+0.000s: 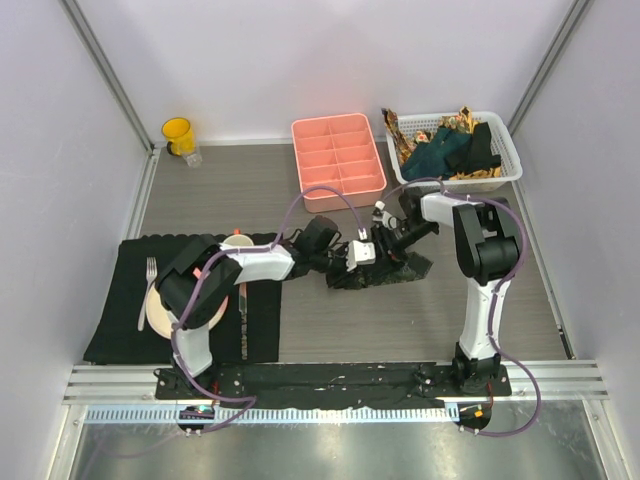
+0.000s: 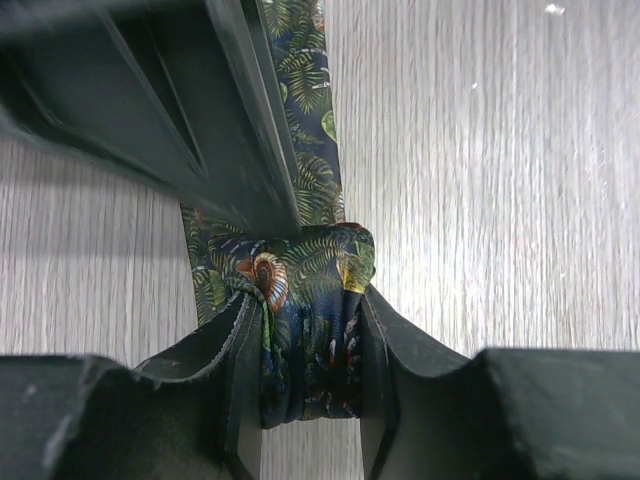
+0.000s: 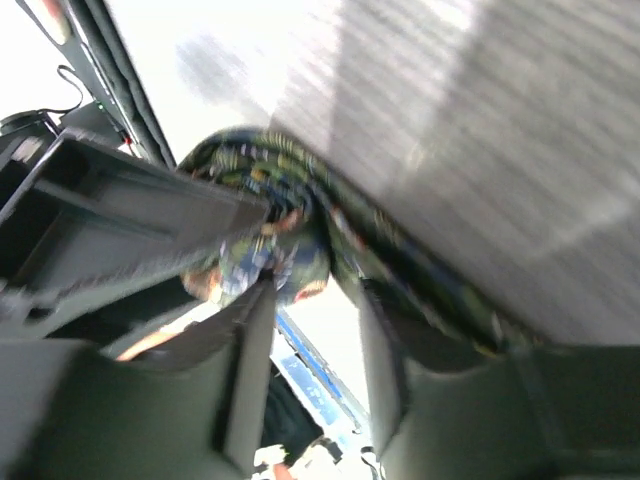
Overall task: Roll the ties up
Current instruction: Roll the tie at the center of the board.
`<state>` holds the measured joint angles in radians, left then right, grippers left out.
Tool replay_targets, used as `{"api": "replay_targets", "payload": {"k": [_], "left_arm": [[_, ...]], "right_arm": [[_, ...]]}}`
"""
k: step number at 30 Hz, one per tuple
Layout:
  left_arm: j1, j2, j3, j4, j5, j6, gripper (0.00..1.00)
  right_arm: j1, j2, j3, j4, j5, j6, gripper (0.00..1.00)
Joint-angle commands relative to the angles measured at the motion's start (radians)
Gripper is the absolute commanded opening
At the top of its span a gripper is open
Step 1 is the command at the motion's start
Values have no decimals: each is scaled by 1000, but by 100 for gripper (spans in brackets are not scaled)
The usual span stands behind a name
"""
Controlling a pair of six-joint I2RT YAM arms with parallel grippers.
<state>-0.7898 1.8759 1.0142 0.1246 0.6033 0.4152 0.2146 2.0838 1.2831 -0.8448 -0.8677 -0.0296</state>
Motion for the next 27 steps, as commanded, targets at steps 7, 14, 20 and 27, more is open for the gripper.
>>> {"api": "replay_targets", "payload": {"k": [7,14,20,27], "left_arm": [[-40,28,26,-253,-172,31,22],[-40,46,58,-289,-154,31,24],[-14,34,69,-284,-96,2,48],[37,-7,18,-76,3,-65,70]], "right_arm": [[29,-123,-50,53,-151,65,51],[51,-44,-50,102,-85,34,42],[29,-1,-54,104,67,-24,1],[-14,64,-54,98,194,-35,1]]}}
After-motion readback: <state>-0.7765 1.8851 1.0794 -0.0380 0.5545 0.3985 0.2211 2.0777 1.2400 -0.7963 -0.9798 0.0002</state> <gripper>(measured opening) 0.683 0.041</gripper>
